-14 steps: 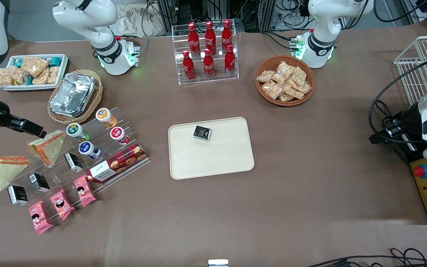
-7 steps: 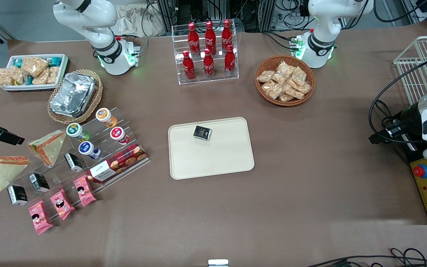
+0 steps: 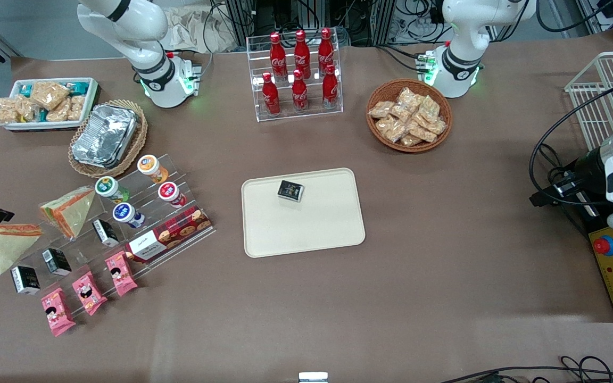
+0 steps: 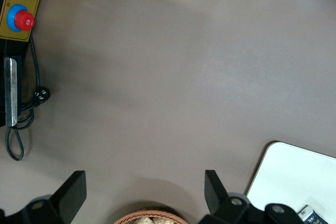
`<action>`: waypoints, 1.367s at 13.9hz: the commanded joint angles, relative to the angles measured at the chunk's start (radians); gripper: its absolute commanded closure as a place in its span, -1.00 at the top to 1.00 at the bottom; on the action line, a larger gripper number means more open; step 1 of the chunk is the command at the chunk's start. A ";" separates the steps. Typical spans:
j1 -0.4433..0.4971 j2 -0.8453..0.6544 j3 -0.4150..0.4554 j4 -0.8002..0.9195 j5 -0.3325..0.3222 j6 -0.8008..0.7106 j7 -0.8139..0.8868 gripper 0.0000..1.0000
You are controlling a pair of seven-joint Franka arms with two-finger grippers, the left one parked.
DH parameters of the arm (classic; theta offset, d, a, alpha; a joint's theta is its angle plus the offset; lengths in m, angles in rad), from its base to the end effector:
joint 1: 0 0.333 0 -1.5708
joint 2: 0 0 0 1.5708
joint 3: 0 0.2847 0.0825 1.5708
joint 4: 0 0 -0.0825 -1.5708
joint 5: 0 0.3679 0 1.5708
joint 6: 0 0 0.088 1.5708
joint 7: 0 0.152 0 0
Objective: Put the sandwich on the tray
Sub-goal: 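Lower the right gripper onto the wrapped sandwich and close on it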
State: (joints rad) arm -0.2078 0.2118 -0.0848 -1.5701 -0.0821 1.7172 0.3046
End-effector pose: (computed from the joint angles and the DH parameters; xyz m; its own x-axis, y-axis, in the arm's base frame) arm 0.5679 -0.1797 0.4413 0.8343 -0.5503 -0.0323 -0.5441 -0.8314 0.1128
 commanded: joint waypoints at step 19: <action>-0.150 0.192 -0.010 0.022 0.128 0.269 -0.102 0.93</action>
State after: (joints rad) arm -0.3514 0.3788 -0.0963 -1.5674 0.0293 1.9747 0.1995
